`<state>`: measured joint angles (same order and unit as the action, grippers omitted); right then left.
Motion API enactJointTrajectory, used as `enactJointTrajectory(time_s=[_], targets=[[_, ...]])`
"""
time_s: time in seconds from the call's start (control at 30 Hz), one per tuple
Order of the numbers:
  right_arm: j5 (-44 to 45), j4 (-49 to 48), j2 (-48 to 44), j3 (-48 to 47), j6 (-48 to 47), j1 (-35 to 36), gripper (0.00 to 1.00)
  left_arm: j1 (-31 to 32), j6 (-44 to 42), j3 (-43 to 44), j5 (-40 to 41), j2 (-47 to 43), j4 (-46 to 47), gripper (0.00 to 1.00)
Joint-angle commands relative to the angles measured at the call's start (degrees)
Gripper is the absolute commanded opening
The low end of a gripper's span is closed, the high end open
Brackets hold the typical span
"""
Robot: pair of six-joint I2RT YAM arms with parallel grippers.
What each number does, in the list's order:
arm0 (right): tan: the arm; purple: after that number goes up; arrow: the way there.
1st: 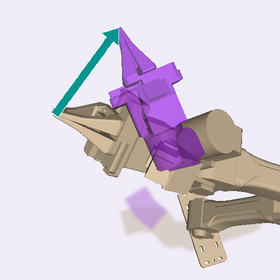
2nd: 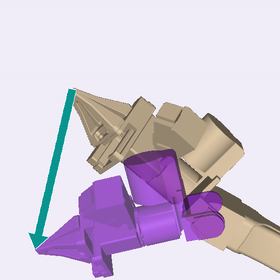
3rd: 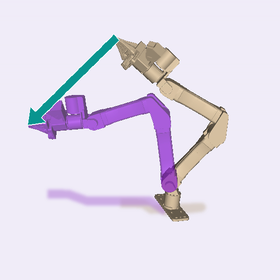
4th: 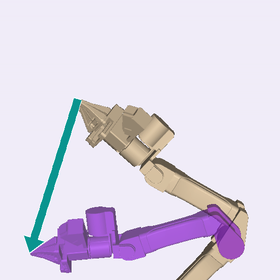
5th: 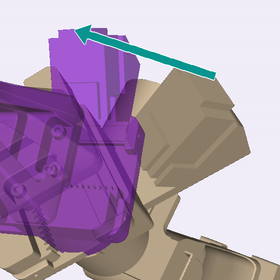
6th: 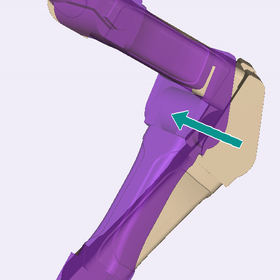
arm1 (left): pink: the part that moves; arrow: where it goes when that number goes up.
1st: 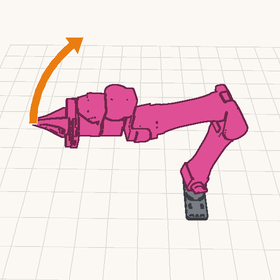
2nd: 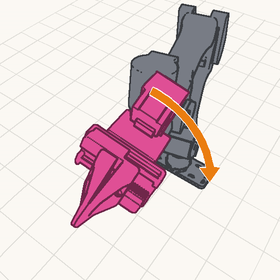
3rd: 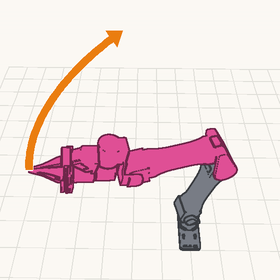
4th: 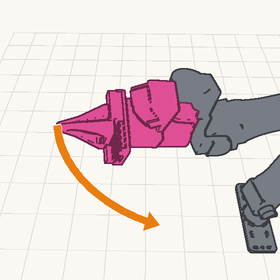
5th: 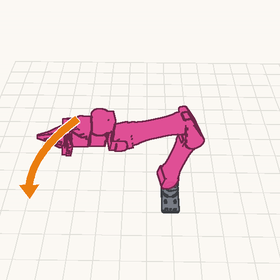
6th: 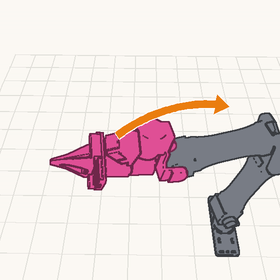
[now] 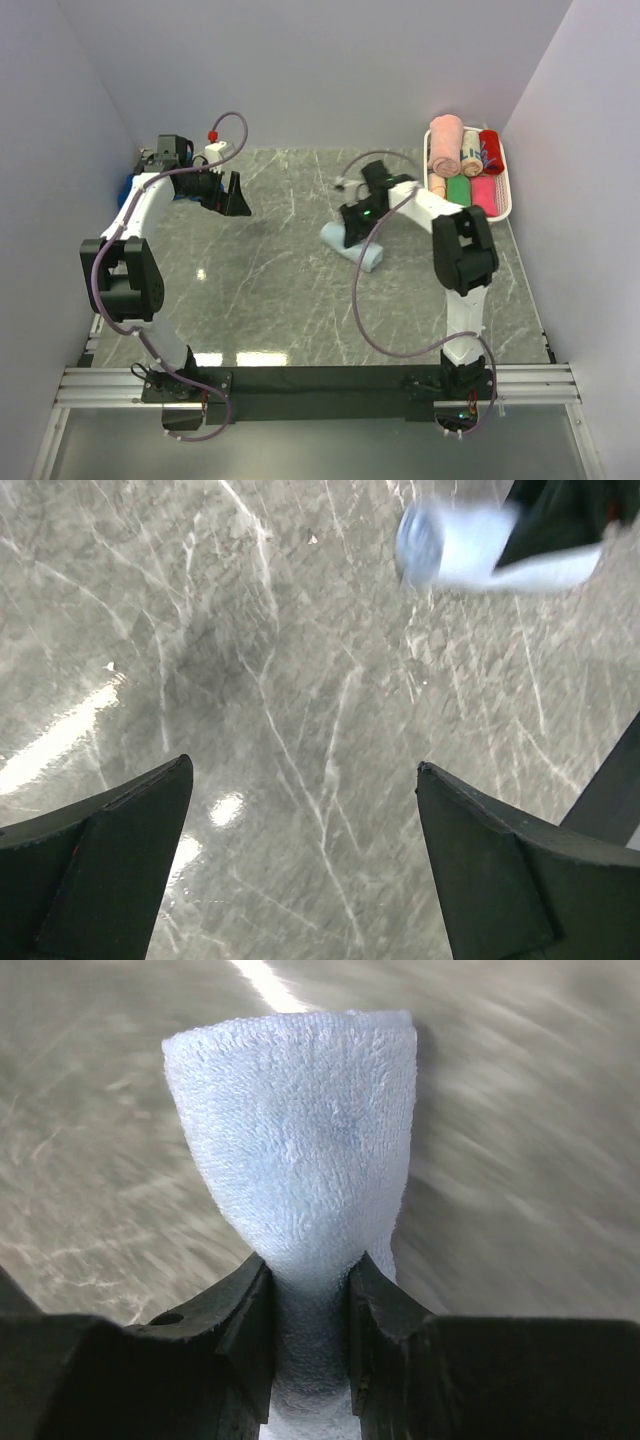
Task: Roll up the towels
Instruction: Place the rolled towel into the container
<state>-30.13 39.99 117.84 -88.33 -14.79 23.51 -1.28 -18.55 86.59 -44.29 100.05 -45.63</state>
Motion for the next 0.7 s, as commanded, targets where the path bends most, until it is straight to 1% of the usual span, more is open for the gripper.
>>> enactJointTrajectory(time_s=[0.0,0.07,0.1,0.2,0.23,0.3,0.33,0.43,0.47,0.57,0.67], targets=[[-1.3,2.1,-6.4,1.0,9.6,-8.0,0.0,0.2,3.8,2.4,-1.2,0.8,1.5,0.99],[-0.7,2.8,-8.8,0.4,11.3,-12.0,0.0,0.3,4.5,3.1,-2.0,1.3,1.3,0.99],[0.3,3.1,-9.6,0.2,11.7,-16.1,0.0,0.3,5.4,3.5,-2.0,1.4,1.8,0.99],[3.0,4.6,-12.3,-1.9,12.9,-21.9,0.0,0.7,6.9,3.4,-1.8,0.9,3.9,0.99],[6.1,4.9,-13.5,-2.4,12.6,-25.2,0.0,0.8,7.4,3.4,-1.8,0.9,4.3,0.99],[8.4,4.4,-15.0,-1.9,12.1,-28.3,0.0,0.9,8.5,3.2,-1.3,0.9,5.9,0.99],[9.0,4.3,-15.9,-2.2,12.2,-31.6,0.0,1.0,9.7,3.2,-1.1,1.1,6.2,0.99],[10.4,4.9,-16.8,-3.5,12.0,-36.3,0.0,0.9,9.8,4.1,-2.0,2.0,4.7,1.0],[12.4,4.6,-17.1,-4.1,11.6,-38.7,0.0,2.4,9.8,4.4,-1.9,2.3,4.3,0.99],[15.4,4.5,-17.6,-7.5,10.1,-43.3,0.0,2.6,9.2,4.9,-2.1,2.7,3.0,0.99],[19.7,2.9,-16.8,-11.4,9.5,-45.1,0.0,2.7,9.0,4.5,-1.8,2.7,3.2,0.99]])
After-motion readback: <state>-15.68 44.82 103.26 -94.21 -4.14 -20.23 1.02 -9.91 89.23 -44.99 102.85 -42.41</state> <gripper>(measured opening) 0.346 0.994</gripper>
